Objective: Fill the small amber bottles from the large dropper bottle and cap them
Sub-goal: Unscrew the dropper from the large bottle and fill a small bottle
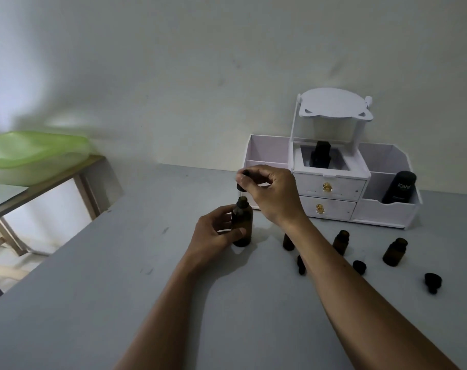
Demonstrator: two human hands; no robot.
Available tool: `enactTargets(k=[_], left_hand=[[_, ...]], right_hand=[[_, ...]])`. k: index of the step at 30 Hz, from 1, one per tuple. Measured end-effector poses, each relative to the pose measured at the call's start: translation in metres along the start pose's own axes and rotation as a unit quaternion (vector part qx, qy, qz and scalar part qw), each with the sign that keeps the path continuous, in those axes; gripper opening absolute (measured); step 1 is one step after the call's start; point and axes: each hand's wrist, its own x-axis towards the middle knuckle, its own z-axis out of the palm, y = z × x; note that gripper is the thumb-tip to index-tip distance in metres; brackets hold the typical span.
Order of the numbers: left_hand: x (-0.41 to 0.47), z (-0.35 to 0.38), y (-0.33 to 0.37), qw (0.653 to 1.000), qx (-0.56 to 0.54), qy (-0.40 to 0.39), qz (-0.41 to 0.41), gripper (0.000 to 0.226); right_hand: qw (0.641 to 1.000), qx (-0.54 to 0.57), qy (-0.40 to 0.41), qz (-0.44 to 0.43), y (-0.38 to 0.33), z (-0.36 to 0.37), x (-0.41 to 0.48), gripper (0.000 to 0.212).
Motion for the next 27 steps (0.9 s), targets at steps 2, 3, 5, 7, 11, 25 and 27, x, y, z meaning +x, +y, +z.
enactTargets(k=[2,3,5,7,11,25,27], left_hand=[[0.0,0.0,-0.001,1.0,-0.001,-0.001,-0.001,0.052],[0.0,0.0,-0.002,1.0,-0.003,-0.002,-0.001,0.052],[0.001,-0.001,-0.002,1.0,-0.006,0.001,-0.006,0.055],[0.0,-0.001,-0.001,1.0,-0.01,0.002,-0.009,0.058],[-0.007,0.005,0.01,0.997,0.006,0.077,0.03,0.065],[-0.045,0.089,0.05,0.992,0.037,0.075,0.09,0.041],[-0.041,0.101,0.043,0.998,0.061,0.02,0.004,0.063]], right_hand=[[1.0,0.008,0.015,-0.012,-0.008,-0.002,0.004,0.007],[1.0,0.012,0.021,-0.015,-0.012,-0.003,0.007,0.007],[0.999,0.021,0.027,-0.022,-0.021,-0.007,0.014,0.008],[0.999,0.033,0.032,-0.029,-0.03,-0.013,0.021,0.009],[0.994,0.078,0.048,-0.061,-0.051,-0.035,0.029,0.007],[0.993,0.071,0.091,0.003,-0.032,-0.125,0.007,0.008],[0.995,0.064,0.078,0.028,-0.023,-0.131,0.006,0.006]])
